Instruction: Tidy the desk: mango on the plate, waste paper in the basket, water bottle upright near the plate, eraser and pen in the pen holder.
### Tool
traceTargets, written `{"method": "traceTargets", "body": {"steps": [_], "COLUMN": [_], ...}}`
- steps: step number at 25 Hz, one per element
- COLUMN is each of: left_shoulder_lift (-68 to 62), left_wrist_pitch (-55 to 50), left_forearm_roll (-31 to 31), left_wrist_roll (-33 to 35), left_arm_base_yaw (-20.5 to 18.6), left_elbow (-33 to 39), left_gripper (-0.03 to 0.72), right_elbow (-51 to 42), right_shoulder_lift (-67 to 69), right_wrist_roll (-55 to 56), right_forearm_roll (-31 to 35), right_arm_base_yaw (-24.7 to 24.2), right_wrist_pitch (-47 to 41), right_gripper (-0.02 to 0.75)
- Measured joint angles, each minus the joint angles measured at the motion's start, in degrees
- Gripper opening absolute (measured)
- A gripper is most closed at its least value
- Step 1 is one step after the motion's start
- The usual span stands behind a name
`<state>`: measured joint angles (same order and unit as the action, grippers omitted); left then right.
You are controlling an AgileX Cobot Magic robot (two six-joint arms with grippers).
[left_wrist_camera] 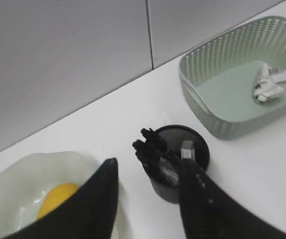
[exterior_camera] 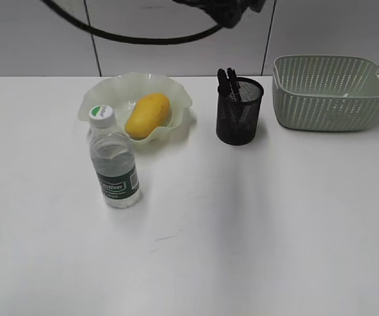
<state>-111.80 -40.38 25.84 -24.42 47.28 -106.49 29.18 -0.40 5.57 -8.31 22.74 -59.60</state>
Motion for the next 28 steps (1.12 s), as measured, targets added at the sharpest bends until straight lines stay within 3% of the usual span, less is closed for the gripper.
{"method": "traceTargets", "body": {"steps": [7, 12, 17, 20, 28], "left_shoulder_lift": [35.3, 63.0, 87.9, 98.4, 108.2], "left_wrist_pitch": [9.6, 1.8, -12.9, -16.8, -18.8], "left_forearm_roll": [0.5, -3.3, -4.4, -6.9, -12.1], "left_wrist_roll": [0.8, -1.7, -3.3, 0.7, 8.0], "left_arm_base_yaw": [7.9, 9.0, 9.0, 9.0, 9.0], "left_elbow": [36.3, 54.5, 64.9, 70.4, 74.4], "left_gripper": [0.301, 0.300, 0.300, 0.300, 0.299], "right_elbow": [0.0, 0.0, 0.0, 0.0, 0.0], "right_shoulder_lift": [0.0, 0.0, 0.0, 0.0, 0.0], "right_wrist_roll": [-0.1, -0.1, -0.1, -0.1, -0.1], "right_forearm_roll": [0.0, 0.0, 0.1, 0.2, 0.7], "right_arm_base_yaw": [0.0, 0.0, 0.0, 0.0, 0.0], "right_wrist_pitch": [0.0, 0.0, 0.0, 0.0, 0.0], "right_gripper": [0.348, 0.348, 0.348, 0.348, 0.348]}}
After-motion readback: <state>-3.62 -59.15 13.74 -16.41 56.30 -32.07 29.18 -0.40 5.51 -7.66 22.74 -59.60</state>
